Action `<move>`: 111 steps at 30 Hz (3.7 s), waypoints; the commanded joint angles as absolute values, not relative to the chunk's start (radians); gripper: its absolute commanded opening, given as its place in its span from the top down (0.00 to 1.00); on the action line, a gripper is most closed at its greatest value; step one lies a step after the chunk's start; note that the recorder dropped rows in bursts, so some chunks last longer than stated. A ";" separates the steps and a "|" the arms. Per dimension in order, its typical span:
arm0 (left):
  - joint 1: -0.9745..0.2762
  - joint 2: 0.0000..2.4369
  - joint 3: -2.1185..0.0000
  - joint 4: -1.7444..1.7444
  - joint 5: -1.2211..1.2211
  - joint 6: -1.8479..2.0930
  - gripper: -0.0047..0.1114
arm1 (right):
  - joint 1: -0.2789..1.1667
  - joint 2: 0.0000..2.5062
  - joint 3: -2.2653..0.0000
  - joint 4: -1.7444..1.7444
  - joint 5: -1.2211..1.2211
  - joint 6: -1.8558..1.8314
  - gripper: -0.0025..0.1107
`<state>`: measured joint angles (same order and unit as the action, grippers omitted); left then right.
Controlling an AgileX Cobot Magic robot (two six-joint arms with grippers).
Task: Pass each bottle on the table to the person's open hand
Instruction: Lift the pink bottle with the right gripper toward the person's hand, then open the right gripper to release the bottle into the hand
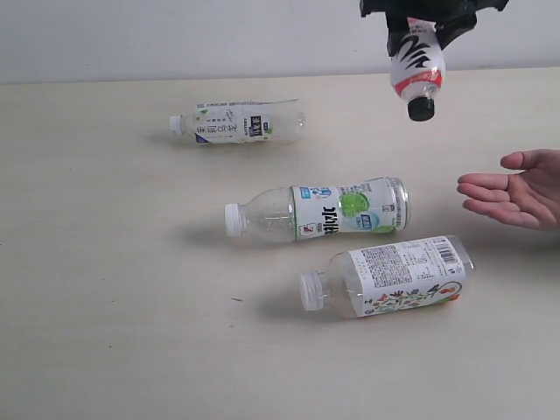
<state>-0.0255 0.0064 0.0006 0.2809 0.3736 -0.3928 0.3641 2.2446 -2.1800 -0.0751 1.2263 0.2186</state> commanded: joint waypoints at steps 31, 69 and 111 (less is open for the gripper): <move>-0.031 0.000 0.000 0.283 0.372 -0.397 0.96 | 0.364 1.692 -1.147 -0.344 1.120 0.293 0.98; -0.031 0.000 0.000 0.283 0.372 -0.397 0.96 | 0.364 1.692 -1.141 -0.347 1.130 0.290 0.29; -0.031 0.000 0.000 0.283 0.372 -0.397 0.96 | 0.370 1.323 -1.142 0.421 1.001 -0.473 0.19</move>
